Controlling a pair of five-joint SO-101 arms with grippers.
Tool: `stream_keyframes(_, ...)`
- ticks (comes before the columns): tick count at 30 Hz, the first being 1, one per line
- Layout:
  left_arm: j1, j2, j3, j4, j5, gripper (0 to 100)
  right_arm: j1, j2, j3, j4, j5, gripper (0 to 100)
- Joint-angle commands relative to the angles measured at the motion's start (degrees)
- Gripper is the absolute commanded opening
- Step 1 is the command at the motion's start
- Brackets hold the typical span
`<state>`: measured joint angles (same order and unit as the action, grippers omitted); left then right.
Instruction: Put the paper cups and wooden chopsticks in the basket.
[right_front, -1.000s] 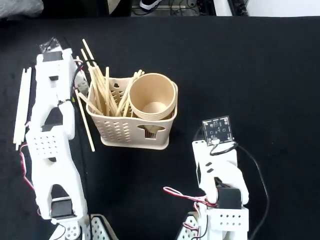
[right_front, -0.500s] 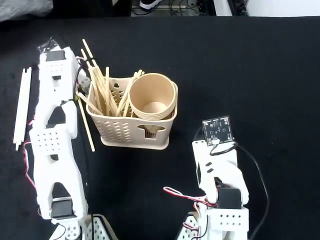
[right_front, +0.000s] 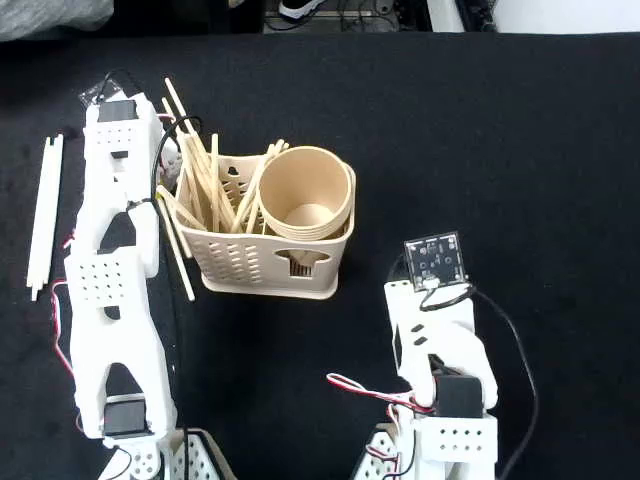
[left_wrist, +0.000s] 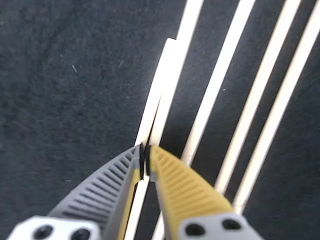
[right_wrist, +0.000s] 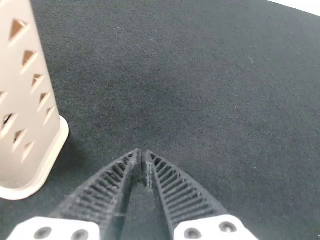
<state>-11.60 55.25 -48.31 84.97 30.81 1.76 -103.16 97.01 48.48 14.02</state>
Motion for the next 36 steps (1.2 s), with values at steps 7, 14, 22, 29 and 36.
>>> stream_keyframes(7,-0.3,-0.4,-0.1,2.9,-2.6,3,0.6,-3.2,-0.4,0.3,0.1,1.1)
stream_keyframes(14,-1.5,0.1,-13.2,13.5,-8.8,5,0.6,-3.2,-0.4,0.3,0.1,1.1)
stream_keyframes(22,-3.1,4.6,-15.5,14.5,-9.2,17,0.6,-3.2,-0.4,0.3,0.1,1.1)
stream_keyframes(29,-1.5,7.9,-15.5,12.7,-9.1,17,0.6,-3.2,-0.4,0.3,0.1,1.1)
stream_keyframes(36,-1.7,9.0,-15.5,12.7,-9.2,8,0.6,-3.2,-0.4,0.3,0.1,1.1)
